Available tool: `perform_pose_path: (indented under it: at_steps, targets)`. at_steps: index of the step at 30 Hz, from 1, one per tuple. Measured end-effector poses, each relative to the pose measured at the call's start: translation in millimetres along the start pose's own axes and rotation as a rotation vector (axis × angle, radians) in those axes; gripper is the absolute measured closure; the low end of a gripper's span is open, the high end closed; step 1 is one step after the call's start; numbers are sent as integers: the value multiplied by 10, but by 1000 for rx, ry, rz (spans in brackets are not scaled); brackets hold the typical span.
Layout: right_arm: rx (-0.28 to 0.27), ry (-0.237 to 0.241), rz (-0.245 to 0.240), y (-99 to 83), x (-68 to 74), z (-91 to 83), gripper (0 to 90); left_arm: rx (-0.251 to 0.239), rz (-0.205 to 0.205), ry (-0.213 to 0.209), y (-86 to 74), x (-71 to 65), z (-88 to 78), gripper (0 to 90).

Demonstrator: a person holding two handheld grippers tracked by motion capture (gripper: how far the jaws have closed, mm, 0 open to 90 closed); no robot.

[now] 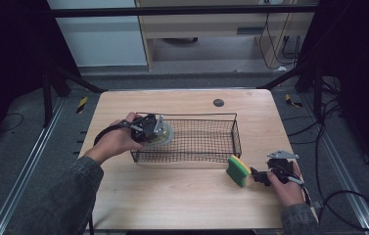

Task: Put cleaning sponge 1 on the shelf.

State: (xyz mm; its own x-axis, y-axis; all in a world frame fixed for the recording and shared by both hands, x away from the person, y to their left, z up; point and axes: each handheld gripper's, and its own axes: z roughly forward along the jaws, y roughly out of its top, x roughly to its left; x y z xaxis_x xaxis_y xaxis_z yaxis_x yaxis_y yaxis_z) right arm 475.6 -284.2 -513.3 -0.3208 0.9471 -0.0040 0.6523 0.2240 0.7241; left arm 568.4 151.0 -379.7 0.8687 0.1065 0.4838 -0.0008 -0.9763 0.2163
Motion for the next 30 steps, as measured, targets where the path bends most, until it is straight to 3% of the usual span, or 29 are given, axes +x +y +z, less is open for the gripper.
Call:
perform_pose_path:
  at_steps: [30]
  targets:
    - [0, 0, 0, 0, 0, 0, 6, 29, -12, -53, -27, -73, 242, 705]
